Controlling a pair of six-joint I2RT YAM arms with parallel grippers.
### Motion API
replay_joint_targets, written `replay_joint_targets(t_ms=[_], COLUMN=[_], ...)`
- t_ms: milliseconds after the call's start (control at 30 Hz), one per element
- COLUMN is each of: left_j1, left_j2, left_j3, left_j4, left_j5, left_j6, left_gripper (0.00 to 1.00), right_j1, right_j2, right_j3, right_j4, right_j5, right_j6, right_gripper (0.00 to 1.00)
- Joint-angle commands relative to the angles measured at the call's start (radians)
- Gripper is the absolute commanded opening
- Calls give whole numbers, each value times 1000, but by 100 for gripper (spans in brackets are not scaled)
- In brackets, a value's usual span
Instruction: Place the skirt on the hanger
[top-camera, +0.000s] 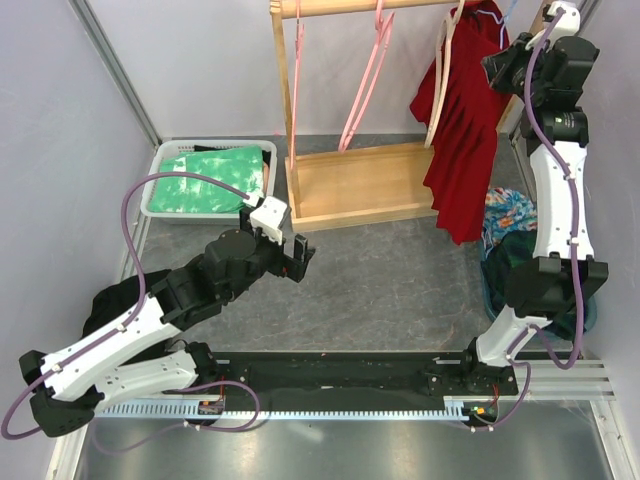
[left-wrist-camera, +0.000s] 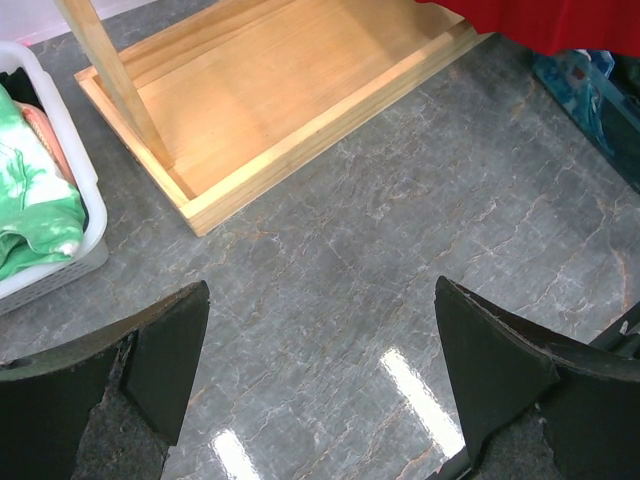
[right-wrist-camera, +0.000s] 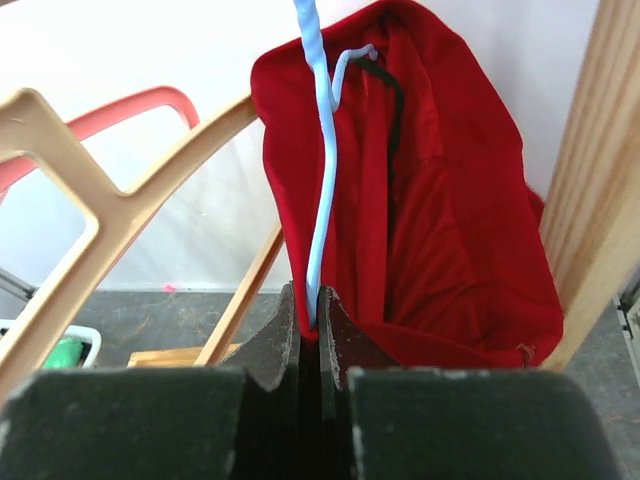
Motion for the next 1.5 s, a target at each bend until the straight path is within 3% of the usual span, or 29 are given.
replay_joint_targets(t_ms=[0,33,100,133,300,333,367,733,867,1067,1267,1467], left_j1=[-3,-3,-3,-2,-3,-3,-3,-3,-3,-2,-3,-3], left_j2=[8,8,8,8,9,8,8,-49,-63,-67,-72,-58], left_j3=[2,4,4,5,19,19,19,-9,-21,-48,-62,-58], left_j4=[23,22,21,21,-1,-6,-12,-41,-41,-57,-71,-75], left_j5=[-21,-21,-27,-30,-76,-84,-99,-58,-33,4,20,31], left_j6=[-8,-9,-15,-17,-47,-54,-66,-116,-129,-163,-170,-161], left_gripper=[99,99,99,100,99,100,99,99,100,99,99,100], right_j1=[0,0,-1,-2,-5,-7,-16,-85,-91,-89,-93,-128], right_j2=[-20,-28,-75,-97,-271,-302,-330,-710,-805,-819,-787,-781], right_j3=[75,70,29,10,-101,-128,-154,-729,-972,-1201,-1323,-1334], right_j4=[71,44,33,34,8,7,-1,-260,-266,-188,-206,-237], right_j5=[59,90,151,173,255,262,265,456,548,593,768,969], right_j6=[10,9,0,-2,-13,10,24,161,208,263,354,379], right_gripper=[0,0,29,51,81,94,98,96,95,95,96,95])
